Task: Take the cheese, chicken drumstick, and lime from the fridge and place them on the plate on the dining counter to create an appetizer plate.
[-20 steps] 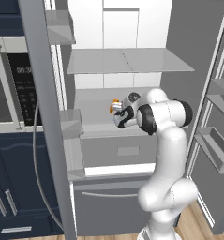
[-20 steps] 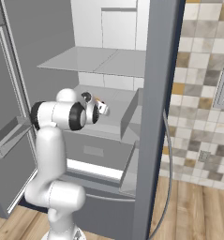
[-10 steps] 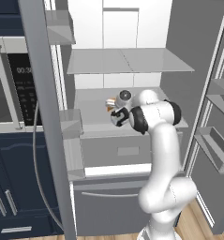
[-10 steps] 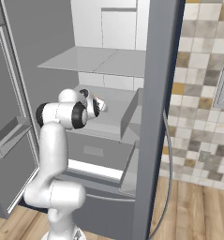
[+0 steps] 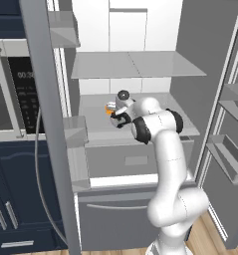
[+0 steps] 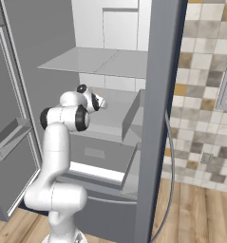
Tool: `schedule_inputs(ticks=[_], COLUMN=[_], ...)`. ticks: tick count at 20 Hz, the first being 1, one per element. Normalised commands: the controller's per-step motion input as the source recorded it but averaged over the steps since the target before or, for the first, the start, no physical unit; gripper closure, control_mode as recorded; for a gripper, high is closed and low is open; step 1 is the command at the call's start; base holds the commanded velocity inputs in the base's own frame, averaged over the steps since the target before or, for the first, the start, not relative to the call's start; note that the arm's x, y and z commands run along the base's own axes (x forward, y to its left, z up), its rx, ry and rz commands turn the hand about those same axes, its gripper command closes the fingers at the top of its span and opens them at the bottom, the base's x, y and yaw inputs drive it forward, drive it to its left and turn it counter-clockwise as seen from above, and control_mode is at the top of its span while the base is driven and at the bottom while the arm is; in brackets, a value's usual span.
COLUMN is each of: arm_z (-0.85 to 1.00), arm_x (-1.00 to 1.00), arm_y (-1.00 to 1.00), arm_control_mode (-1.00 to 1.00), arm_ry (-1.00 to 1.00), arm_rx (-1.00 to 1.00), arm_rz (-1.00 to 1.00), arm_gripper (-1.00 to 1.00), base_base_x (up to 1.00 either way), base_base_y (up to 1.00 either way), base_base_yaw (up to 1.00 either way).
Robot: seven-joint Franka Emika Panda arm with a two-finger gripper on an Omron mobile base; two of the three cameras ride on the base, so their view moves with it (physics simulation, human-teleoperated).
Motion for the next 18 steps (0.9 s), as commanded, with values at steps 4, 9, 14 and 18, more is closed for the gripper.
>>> schedule_inputs(ticks=[4, 9, 14, 18], arm_z=[-0.98, -1.00, -1.00, -1.00], arm_x=[0.13, 0.00, -0.08, -0.44], arm_y=[-0.07, -0.43, -0.33, -0.03], arm_control_mode=[-1.00, -1.00, -1.00, -1.00], arm_ry=[0.18, 0.12, -0.01, -0.22], arm_rx=[-0.02, 0.00, -0.02, -0.09], arm_rz=[0.00, 0.00, 0.00, 0.00], arm_gripper=[-1.00, -1.00, 1.00, 1.00], base_base_x=[0.00, 0.00, 0.00, 0.00], base_base_y=[0.00, 0.00, 0.00, 0.00], base_base_yaw=[0.00, 0.00, 0.00, 0.00])
